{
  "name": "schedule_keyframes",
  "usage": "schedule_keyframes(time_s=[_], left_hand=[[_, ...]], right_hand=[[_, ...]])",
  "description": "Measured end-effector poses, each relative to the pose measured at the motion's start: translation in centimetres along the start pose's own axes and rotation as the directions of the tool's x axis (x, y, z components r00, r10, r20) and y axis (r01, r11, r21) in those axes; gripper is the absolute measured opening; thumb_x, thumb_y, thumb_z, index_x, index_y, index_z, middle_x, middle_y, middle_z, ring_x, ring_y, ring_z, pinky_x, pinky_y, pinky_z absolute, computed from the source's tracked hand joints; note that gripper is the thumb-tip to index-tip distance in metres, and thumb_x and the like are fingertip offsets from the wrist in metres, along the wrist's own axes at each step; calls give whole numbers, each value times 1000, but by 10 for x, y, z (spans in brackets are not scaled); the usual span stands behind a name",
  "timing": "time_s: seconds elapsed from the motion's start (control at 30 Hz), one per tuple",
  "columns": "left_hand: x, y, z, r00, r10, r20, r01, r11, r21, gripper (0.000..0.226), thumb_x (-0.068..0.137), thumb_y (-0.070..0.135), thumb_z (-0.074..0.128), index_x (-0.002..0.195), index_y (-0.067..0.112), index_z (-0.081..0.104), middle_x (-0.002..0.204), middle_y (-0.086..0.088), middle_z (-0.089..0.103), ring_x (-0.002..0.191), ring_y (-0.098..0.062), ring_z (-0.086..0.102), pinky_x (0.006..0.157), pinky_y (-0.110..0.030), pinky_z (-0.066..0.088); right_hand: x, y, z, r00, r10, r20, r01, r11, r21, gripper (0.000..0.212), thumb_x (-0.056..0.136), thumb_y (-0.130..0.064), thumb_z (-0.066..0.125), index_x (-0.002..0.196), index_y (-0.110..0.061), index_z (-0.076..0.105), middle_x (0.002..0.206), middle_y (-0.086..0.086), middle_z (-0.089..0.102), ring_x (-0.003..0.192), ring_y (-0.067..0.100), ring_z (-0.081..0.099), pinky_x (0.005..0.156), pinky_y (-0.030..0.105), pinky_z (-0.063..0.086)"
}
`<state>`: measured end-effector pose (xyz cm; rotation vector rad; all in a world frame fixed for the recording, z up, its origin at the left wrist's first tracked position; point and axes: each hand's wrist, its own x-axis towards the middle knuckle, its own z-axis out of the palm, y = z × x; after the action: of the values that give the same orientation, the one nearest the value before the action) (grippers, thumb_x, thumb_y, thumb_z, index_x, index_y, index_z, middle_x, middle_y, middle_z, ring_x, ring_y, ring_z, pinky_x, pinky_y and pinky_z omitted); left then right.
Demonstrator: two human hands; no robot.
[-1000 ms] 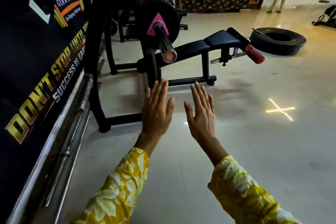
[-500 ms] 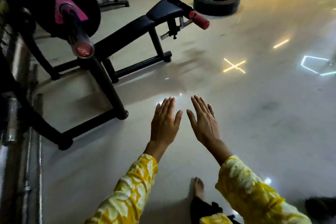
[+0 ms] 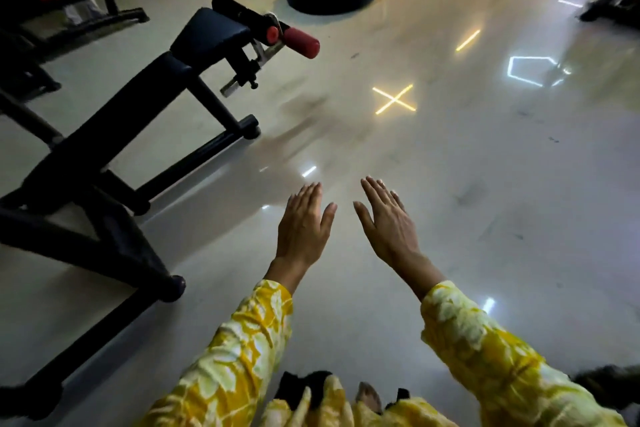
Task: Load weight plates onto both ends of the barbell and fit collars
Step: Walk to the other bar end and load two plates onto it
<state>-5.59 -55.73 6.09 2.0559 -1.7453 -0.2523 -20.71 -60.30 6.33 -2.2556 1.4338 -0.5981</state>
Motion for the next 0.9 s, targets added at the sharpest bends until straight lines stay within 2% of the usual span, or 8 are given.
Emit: schedule_keyframes(time_s=[0.23, 0.53, 0.7, 0.9], left_hand=[[173, -35, 28, 1000, 3, 16, -3, 1000, -10, 64, 92, 46, 27, 139, 5, 38, 145, -13, 40, 137, -24, 32, 113, -33, 18], [431, -68, 44, 994, 73, 84, -70, 997, -35, 50, 99, 36, 37, 138, 6, 41, 144, -12, 42, 137, -24, 32, 113, -32, 17], [567, -62, 73, 984, 126, 127, -120, 991, -55, 49, 99, 35, 38, 137, 4, 41, 143, -14, 43, 136, -25, 34, 113, -33, 20], [753, -51, 113, 983, 138, 123, -134, 990, -33, 51, 98, 35, 39, 140, 6, 37, 145, -13, 40, 137, -24, 32, 113, -34, 19]], right_hand=[[170, 32, 29, 998, 12, 63, -13, 1000, 19, 51, 99, -37, 33, 145, -17, 24, 153, 0, 24, 143, 11, 14, 114, 23, 5], [406, 67, 29, 991, 130, 44, -127, 989, -73, 51, 99, -38, 31, 145, -17, 25, 153, -1, 26, 143, 10, 14, 115, 24, 4], [523, 117, 28, 982, 191, 13, -189, 977, -99, 50, 99, -38, 31, 144, -17, 27, 152, -1, 27, 142, 11, 15, 115, 26, 5], [702, 196, 23, 984, 174, 24, -170, 978, -121, 51, 100, -38, 28, 145, -16, 24, 153, 0, 24, 143, 13, 15, 115, 27, 5]])
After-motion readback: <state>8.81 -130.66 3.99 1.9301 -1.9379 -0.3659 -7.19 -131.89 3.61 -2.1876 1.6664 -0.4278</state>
